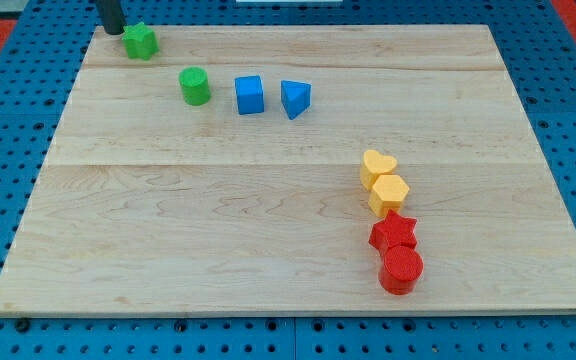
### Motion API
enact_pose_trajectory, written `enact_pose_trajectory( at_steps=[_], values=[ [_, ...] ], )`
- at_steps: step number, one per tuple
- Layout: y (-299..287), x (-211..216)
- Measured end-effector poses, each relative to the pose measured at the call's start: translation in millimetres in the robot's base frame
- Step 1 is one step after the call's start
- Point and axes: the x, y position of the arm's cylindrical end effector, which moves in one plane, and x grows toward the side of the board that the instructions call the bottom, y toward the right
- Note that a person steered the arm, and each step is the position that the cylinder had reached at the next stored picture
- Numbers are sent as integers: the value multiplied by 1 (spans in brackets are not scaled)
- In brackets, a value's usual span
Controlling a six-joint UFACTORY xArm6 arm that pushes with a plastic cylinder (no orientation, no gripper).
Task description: Move the red star towards top left
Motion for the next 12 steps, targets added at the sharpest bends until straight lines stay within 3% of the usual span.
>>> enact_pose_trajectory(
  at_steps=[2,3,4,5,6,7,9,11,12],
  values=[
    [16,24],
    [-25,33],
    [-5,117],
    [104,197],
    [207,252],
    [249,298],
    [277,370],
    [407,358],
    [443,346]
  ],
)
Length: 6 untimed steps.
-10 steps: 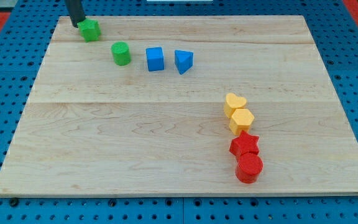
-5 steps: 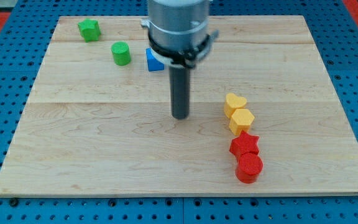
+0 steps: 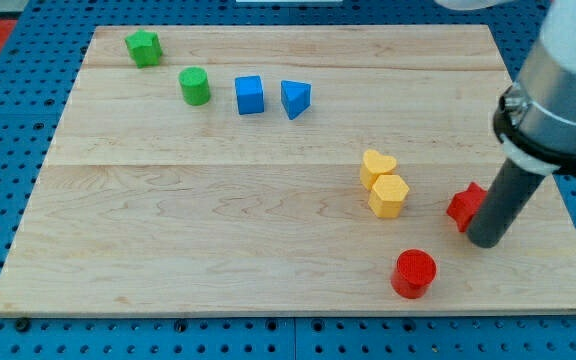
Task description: Move the red star towards top left
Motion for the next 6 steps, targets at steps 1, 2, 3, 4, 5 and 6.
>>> enact_pose_trajectory(
  at_steps=[1,2,3,4,5,6],
  values=[
    [3,-38],
    [-25,-76],
    [-16,-115],
    [-5,-152],
    [-48,-176],
    [-27,-191]
  ],
)
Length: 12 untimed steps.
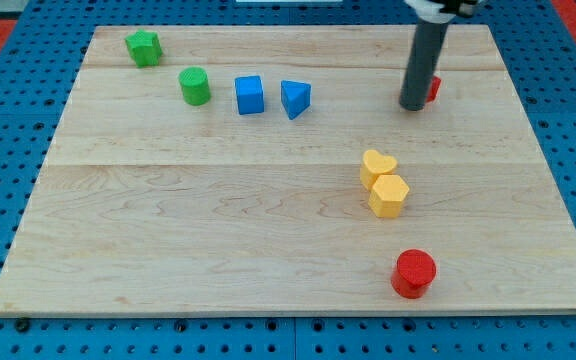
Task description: Move the red star towards top left
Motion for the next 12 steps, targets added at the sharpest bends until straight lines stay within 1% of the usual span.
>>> enact_pose_trajectory(
  at_steps=[1,2,3,4,5,6,7,8,9,10,11,12],
  values=[
    [50,0],
    [60,0],
    [50,-1],
    [24,-1],
    [3,-19],
    [-6,-28],
    [11,-6],
    [26,-39],
    [-13,-49],
    [-71,-69],
    [-45,-73],
    [-16,-96]
  ],
)
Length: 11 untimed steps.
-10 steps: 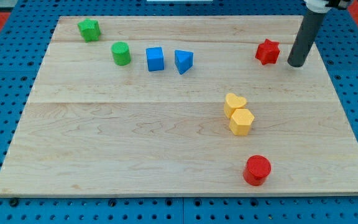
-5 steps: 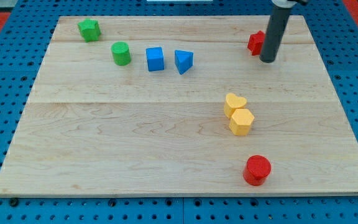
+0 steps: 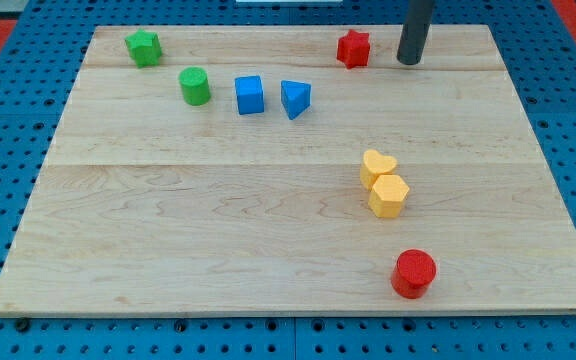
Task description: Move the red star towards top left
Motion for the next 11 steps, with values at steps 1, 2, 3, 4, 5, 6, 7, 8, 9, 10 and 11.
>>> enact_pose_trajectory(
  at_steps=[1,2,3,4,5,6,7,8,9,10,11],
  values=[
    [-57,-10],
    [-136,-10],
    [-127,-10],
    [-120,-10],
    [-120,-10],
    [-121,-9],
    [-132,-7],
    [-181,0],
    [-181,20],
    [-194,44],
    [-224,43]
  ],
)
